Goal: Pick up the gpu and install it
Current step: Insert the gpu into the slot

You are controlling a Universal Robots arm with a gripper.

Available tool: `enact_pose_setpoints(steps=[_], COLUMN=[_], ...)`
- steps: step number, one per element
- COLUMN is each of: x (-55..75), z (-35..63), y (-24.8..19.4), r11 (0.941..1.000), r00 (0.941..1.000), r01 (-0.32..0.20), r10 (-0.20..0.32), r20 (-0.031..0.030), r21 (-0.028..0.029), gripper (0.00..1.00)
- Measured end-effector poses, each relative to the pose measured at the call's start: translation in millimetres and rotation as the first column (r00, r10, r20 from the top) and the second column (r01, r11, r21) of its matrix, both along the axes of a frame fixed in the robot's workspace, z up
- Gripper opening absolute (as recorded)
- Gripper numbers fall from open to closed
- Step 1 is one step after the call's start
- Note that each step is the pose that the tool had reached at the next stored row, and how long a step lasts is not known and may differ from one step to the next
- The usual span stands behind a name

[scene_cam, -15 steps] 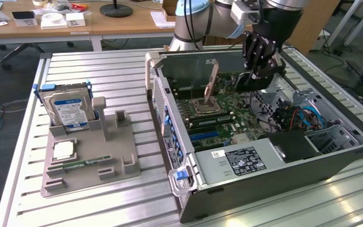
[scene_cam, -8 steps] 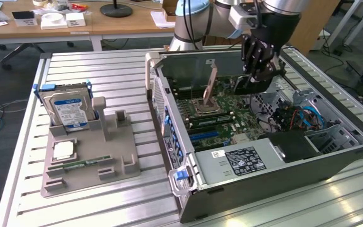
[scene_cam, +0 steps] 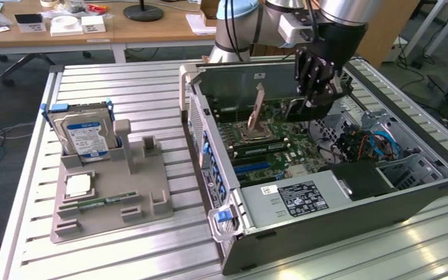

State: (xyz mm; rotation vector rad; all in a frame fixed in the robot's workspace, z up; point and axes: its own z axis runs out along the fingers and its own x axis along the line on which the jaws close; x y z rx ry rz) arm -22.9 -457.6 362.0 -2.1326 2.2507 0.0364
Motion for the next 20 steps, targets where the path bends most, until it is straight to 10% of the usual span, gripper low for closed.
enact_pose_setpoints(steps=[20], x=[-13.0], z=[-12.4], y=[-0.2], r11=[1.0000], r00=[1.0000], r01=[0.000], r10=[0.000], r20=[0.0001], r21=[0.0000], gripper=[0.27])
